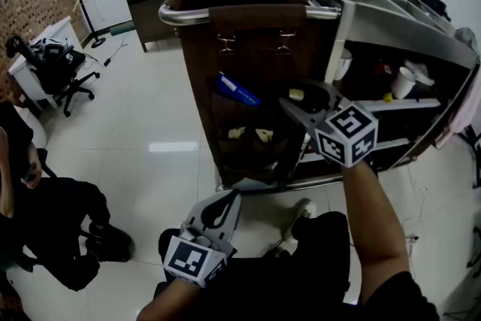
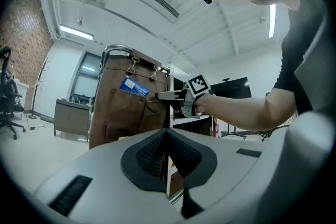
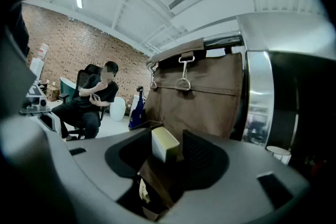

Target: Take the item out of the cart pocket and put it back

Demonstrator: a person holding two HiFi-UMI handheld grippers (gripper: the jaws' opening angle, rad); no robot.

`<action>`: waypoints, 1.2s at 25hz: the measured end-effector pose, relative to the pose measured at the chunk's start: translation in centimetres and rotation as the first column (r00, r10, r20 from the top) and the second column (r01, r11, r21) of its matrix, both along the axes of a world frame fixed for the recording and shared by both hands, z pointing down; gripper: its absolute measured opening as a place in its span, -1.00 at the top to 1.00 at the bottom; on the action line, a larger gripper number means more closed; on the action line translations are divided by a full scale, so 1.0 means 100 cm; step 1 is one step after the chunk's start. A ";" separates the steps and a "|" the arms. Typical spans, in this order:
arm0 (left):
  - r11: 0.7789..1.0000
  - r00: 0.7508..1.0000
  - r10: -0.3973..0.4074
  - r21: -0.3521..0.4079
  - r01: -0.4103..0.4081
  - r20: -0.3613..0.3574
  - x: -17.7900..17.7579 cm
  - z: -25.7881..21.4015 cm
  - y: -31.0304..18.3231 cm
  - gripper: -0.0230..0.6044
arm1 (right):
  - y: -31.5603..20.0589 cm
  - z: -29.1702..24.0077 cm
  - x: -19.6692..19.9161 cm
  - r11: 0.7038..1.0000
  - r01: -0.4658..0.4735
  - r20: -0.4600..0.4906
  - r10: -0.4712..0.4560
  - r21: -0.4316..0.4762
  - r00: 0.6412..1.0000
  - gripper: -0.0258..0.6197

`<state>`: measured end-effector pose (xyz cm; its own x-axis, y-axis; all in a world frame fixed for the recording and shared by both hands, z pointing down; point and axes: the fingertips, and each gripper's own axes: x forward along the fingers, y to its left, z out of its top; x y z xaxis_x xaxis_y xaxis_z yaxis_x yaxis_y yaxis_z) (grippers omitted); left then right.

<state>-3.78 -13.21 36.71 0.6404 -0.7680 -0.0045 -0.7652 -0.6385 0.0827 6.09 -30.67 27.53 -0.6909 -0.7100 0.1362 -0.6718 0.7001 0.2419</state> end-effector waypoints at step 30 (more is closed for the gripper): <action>1.000 1.000 0.004 0.010 -0.004 0.006 -0.001 -0.005 0.007 0.93 | 0.037 -0.097 0.014 0.990 -0.018 0.167 -0.007 0.143 0.986 0.64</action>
<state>-3.85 -12.54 36.22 0.6433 -0.7655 -0.0085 -0.7632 -0.6422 0.0713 7.45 -26.99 17.88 -0.6913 -0.7176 -0.0842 -0.7149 0.6625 0.2234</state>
